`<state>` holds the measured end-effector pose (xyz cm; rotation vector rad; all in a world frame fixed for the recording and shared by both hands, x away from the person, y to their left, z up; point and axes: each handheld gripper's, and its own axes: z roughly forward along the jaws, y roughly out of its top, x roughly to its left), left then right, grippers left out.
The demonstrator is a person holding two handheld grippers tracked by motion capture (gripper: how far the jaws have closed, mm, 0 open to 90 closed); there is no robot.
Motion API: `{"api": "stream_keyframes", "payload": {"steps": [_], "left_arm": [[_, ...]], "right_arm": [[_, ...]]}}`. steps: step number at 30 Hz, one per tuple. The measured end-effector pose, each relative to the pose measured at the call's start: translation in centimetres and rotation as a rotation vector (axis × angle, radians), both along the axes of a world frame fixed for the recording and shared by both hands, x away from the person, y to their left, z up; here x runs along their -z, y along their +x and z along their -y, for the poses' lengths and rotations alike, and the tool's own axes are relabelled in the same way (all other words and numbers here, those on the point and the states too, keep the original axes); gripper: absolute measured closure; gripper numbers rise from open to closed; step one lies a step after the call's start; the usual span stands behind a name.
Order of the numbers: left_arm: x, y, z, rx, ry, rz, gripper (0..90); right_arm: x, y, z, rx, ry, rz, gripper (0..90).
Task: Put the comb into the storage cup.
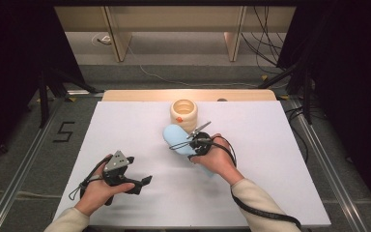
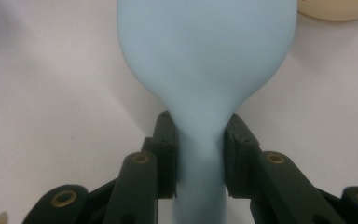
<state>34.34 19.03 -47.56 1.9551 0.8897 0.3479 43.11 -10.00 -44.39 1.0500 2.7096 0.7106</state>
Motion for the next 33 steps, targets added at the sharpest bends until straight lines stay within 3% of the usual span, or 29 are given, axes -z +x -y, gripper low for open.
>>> {"api": "stream_keyframes", "payload": {"steps": [6,8,17,33], "left_arm": [[0.0,0.0,0.0,0.0,-0.002,0.0,1.2],[0.0,0.0,0.0,0.0,-0.001,0.001,1.3],[0.0,0.0,0.0,0.0,0.002,0.0,1.3],[0.0,0.0,0.0,0.004,-0.003,0.003,1.3]], "right_arm": [[-0.1,-0.2,0.6,0.01,0.023,0.021,70.6],[0.0,-0.2,1.1,0.019,0.061,0.039,70.6],[-0.3,-0.6,2.3,0.019,0.133,0.099,70.5],[0.0,-1.3,3.1,0.012,0.197,0.158,70.5]]}}
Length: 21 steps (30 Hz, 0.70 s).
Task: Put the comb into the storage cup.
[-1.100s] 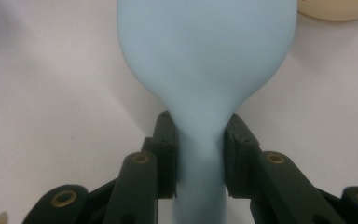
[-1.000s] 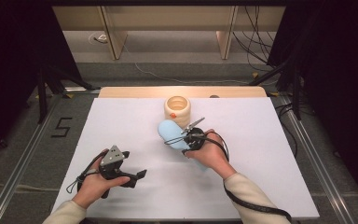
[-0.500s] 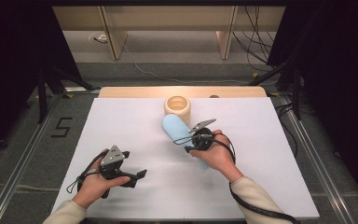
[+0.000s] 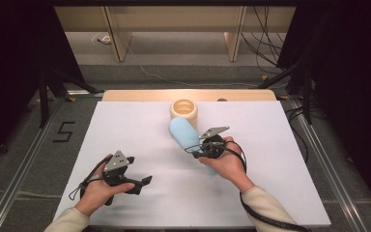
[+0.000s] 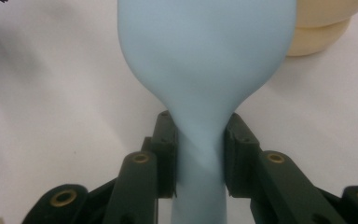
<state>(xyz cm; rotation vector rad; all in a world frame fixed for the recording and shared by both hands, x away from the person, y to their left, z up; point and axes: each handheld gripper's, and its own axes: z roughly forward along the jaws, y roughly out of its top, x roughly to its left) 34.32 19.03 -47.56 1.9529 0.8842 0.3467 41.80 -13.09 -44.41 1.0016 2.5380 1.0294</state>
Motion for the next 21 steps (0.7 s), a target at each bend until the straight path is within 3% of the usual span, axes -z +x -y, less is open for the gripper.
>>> {"api": "stream_keyframes", "payload": {"steps": [21], "left_arm": [[0.0,0.0,0.0,-0.001,-0.001,0.0,1.3]], "right_arm": [[-0.1,-0.9,1.0,0.021,0.075,0.082,70.5]]}}
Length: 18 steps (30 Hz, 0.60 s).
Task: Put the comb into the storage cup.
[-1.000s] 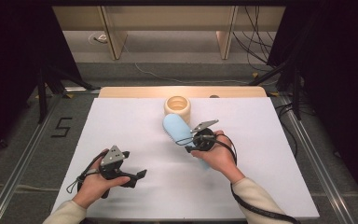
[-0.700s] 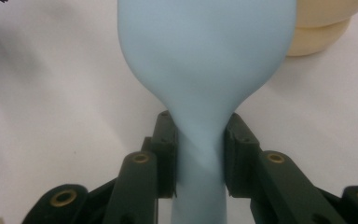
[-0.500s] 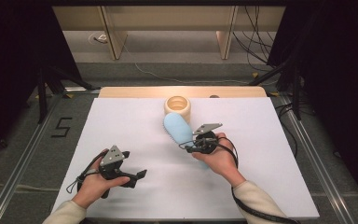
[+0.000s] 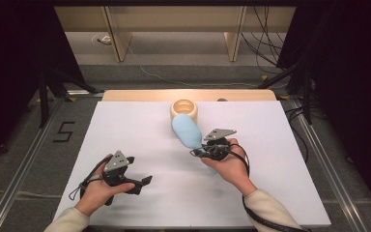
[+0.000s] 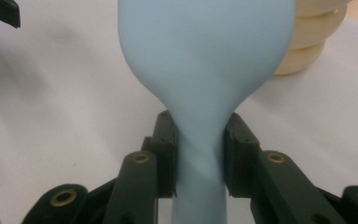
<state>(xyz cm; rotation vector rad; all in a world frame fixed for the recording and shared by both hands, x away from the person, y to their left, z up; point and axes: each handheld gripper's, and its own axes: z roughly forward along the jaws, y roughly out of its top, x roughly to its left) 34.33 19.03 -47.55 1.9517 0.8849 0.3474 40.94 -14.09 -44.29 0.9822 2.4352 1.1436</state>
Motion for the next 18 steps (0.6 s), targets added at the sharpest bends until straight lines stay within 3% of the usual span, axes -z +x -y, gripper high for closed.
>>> {"api": "stream_keyframes", "payload": {"steps": [4,13,18], "left_arm": [[0.01,0.01,0.01,0.0,0.0,0.0,1.3],[0.02,0.01,0.03,0.0,0.0,0.0,1.3],[0.01,0.01,0.03,-0.001,0.0,0.0,1.3]], "right_arm": [[-0.1,-0.18,0.32,0.002,0.02,0.023,70.4],[0.05,-0.43,0.73,0.003,0.026,0.019,70.4],[0.01,-0.57,0.98,0.015,0.046,0.041,70.4]]}}
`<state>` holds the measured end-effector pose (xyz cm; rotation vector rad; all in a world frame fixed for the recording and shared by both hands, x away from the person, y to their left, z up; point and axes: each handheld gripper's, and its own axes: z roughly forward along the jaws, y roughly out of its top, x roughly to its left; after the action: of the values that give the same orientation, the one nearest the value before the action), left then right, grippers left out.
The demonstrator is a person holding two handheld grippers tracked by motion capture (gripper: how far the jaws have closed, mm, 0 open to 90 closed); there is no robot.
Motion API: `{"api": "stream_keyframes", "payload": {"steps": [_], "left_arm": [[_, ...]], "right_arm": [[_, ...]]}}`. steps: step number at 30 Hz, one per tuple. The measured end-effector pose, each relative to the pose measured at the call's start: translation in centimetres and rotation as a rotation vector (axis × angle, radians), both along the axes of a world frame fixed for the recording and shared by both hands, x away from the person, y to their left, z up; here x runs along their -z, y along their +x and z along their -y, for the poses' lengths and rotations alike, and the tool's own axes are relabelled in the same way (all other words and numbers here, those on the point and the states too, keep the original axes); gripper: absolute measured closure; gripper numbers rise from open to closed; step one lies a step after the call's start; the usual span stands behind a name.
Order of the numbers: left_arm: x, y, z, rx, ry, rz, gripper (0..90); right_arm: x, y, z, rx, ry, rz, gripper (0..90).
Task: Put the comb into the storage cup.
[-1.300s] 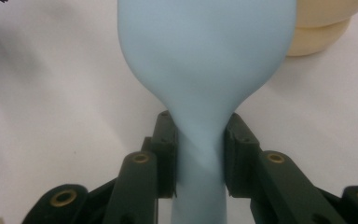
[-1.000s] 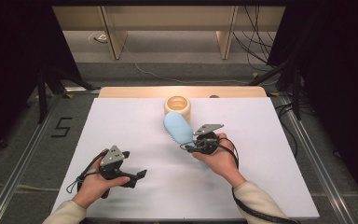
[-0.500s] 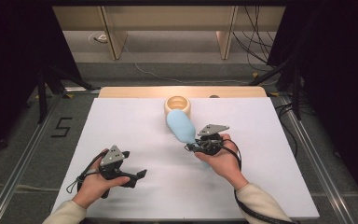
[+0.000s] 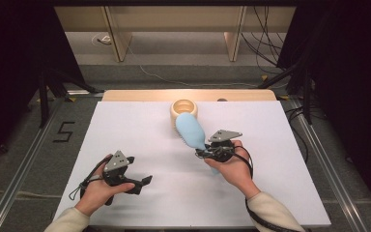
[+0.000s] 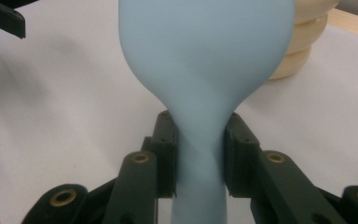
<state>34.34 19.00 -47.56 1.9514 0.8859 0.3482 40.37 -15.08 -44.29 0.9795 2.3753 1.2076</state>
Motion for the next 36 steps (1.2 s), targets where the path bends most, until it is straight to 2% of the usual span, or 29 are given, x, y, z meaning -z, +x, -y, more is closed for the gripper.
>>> {"api": "stream_keyframes", "payload": {"steps": [10,21,27,30,36], "left_arm": [[-0.2,0.0,0.2,-0.003,-0.022,0.002,1.8],[-1.2,1.0,1.2,-0.022,-0.064,0.034,1.9],[-1.9,1.9,2.1,-0.021,-0.086,0.041,2.0],[-2.5,2.5,2.8,-0.02,-0.111,0.039,2.3],[-3.6,3.8,4.3,-0.018,-0.145,0.044,3.0]], "right_arm": [[-0.1,-0.4,0.2,0.011,0.029,0.022,70.4],[0.1,-0.6,0.1,0.026,0.051,0.041,70.4],[0.1,-0.7,0.2,0.031,0.062,0.046,70.4],[0.0,-0.8,0.2,0.032,0.066,0.045,70.4],[-0.1,-1.0,0.4,0.031,0.08,0.07,70.4]]}}
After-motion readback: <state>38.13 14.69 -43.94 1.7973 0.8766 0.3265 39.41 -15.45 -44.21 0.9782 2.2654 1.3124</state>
